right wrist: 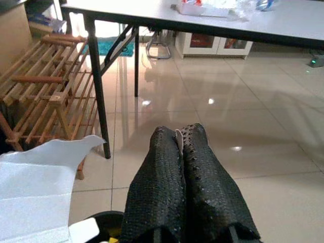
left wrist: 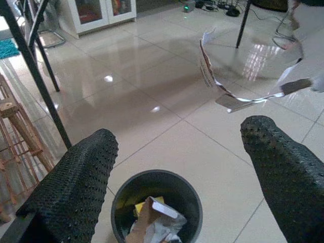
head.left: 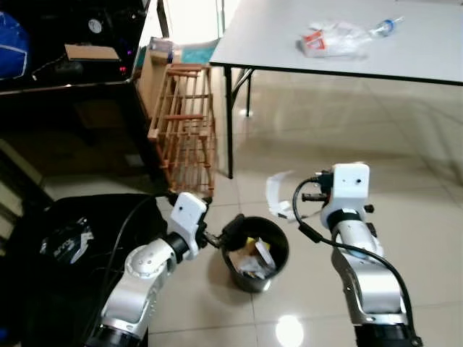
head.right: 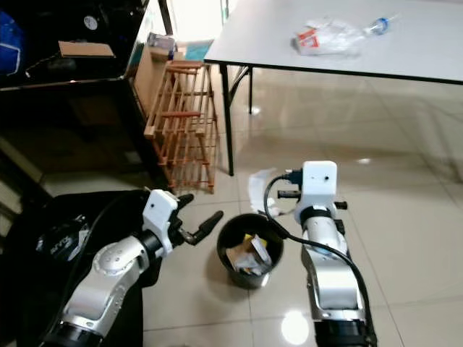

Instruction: Picking trash to rubbish bin

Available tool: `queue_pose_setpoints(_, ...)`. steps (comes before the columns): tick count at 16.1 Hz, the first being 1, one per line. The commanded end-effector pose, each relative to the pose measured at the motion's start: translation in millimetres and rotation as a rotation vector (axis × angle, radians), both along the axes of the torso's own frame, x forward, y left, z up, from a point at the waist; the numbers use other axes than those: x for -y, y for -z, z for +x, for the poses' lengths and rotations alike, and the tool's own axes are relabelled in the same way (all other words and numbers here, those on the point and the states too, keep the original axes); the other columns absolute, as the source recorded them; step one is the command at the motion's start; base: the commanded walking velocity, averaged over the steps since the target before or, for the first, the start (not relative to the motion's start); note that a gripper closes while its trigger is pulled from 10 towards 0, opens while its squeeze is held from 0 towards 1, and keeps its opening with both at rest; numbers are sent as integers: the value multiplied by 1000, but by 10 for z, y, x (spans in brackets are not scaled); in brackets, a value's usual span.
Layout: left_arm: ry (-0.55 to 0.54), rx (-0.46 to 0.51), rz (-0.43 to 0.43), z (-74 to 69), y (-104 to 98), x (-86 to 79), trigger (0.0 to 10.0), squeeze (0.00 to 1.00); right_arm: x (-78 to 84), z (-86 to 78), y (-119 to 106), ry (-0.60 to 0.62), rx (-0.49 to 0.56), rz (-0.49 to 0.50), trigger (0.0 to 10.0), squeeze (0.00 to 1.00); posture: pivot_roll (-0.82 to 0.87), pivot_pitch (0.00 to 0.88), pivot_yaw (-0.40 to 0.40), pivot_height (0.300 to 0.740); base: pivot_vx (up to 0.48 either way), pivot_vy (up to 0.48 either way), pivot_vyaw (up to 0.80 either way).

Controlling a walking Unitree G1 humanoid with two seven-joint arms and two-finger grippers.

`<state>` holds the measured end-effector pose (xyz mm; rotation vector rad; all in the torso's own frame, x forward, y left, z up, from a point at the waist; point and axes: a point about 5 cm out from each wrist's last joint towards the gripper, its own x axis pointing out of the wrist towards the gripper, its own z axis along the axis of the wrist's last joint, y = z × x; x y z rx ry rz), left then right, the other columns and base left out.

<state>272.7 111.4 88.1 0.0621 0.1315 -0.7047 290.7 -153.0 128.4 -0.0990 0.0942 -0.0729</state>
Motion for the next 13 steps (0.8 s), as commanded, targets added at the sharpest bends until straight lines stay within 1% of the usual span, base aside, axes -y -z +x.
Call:
queue_pose_setpoints(1,6,-3,8,-25,19,-39,10000,0,-36,1,16,-12,-4,12,0,0,-13,103,46,740,480,0,0)
queue_pose_setpoints(7,-1,0,21,-26,44,-50,10000,0,-42,2,17,-16,-4,9,0,0,-10,103,45,740,467,0,0)
queue_pose_setpoints(8,-13,-11,13,-29,55,-61,10000,0,-42,-1,19,-18,-5,8,0,0,-10,104,44,740,0,0,0)
queue_pose_setpoints(13,-1,-17,11,-56,72,-47,10000,0,-48,-11,35,-24,-13,5,0,0,-11,110,41,740,0,0,0)
